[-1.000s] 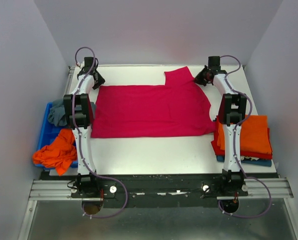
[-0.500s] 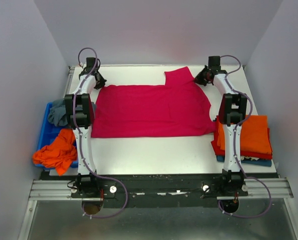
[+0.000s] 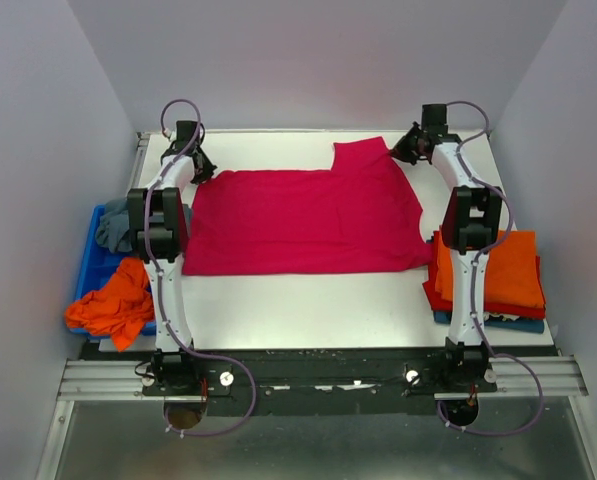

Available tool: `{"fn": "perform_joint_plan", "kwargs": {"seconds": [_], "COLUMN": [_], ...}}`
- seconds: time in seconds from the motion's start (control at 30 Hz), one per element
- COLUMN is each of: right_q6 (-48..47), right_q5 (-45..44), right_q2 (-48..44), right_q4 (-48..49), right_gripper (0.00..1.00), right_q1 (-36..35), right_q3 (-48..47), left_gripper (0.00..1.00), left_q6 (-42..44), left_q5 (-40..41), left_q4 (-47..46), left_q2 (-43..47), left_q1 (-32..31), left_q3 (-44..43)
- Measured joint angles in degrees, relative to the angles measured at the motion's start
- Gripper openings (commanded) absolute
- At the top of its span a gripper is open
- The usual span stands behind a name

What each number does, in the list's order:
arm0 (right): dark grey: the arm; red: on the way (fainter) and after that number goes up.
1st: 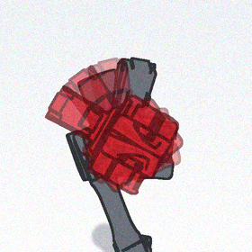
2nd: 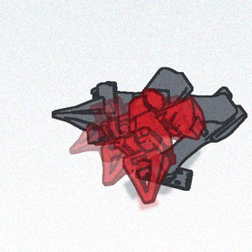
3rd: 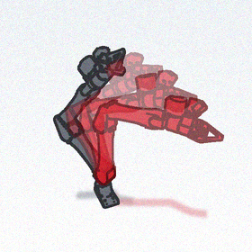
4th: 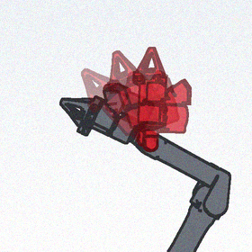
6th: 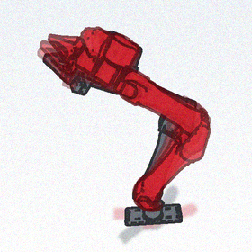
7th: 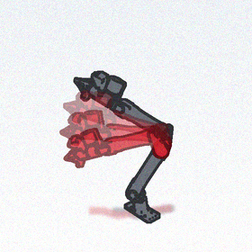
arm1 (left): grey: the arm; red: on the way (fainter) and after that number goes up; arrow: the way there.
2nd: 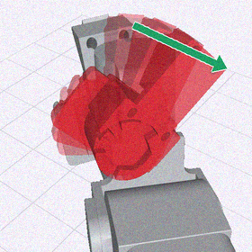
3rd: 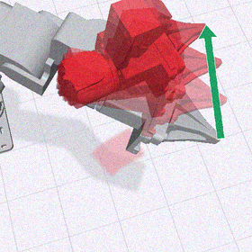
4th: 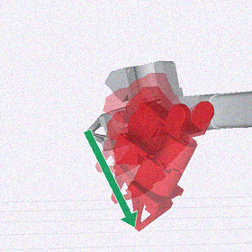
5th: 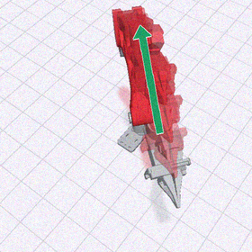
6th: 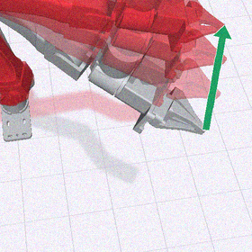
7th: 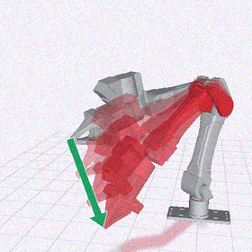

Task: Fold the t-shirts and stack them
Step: Grap the side of the flattened tshirt furthest away from the robot with both arms, then fold the other side of the tshirt into a rectangle

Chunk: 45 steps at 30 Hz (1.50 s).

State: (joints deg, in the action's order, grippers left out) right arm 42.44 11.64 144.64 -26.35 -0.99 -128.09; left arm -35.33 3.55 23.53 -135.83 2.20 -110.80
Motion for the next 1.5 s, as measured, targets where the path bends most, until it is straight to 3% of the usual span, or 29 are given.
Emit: {"fn": "perform_joint_plan", "kwargs": {"seconds": [0.67,1.07,1.5], "right_q6": [-1.6,-3.3,-4.7], "right_q5": [1.6,1.7,1.7], "right_q2": [-10.8,-24.4,-33.9], "right_q4": [0.3,1.0,1.4], "right_gripper": [0.01,0.01,0.01], "right_q1": [0.0,0.0,0.0], "right_q3": [12.3,27.0,39.9], "left_gripper": [0.00,0.00,0.00], "left_q6": [3.2,3.2,2.7], "left_q5": [7.2,8.8,11.5], "left_q4": [-3.5,-8.9,-12.9], "left_q2": [11.4,21.1,30.0], "left_q1": [-0.1,-0.1,-0.1], "left_q3": [10.6,26.1,34.3]}}
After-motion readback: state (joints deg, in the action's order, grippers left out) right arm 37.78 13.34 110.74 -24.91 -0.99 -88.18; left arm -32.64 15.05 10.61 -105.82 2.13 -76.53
